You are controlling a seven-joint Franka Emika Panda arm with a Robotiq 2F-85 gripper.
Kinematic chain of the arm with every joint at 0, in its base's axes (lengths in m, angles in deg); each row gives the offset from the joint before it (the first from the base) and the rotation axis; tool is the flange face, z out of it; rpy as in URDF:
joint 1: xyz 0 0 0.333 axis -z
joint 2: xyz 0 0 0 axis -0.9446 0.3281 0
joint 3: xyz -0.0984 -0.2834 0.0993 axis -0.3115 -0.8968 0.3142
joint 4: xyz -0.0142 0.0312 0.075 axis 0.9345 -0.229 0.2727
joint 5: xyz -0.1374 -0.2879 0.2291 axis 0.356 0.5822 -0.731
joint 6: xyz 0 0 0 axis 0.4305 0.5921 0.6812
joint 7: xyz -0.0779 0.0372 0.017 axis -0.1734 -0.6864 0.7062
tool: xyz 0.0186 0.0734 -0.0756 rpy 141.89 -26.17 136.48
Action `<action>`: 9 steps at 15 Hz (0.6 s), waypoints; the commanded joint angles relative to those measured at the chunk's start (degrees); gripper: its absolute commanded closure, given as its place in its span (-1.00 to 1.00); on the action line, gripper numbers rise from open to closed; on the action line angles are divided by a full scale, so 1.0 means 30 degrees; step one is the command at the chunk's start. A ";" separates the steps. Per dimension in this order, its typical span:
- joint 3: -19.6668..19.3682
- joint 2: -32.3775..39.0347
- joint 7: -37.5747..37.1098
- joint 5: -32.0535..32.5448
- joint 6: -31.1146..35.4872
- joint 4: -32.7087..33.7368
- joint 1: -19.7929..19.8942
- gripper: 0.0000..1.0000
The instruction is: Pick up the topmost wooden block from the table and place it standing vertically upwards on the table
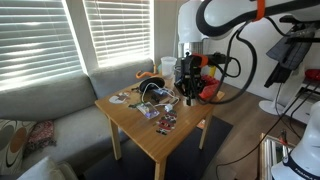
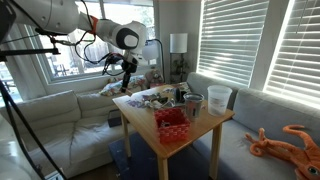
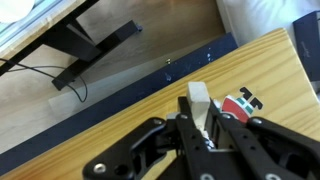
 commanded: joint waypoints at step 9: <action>-0.2342 0.1739 0.1835 -1.0086 -0.3281 0.0614 0.2645 0.91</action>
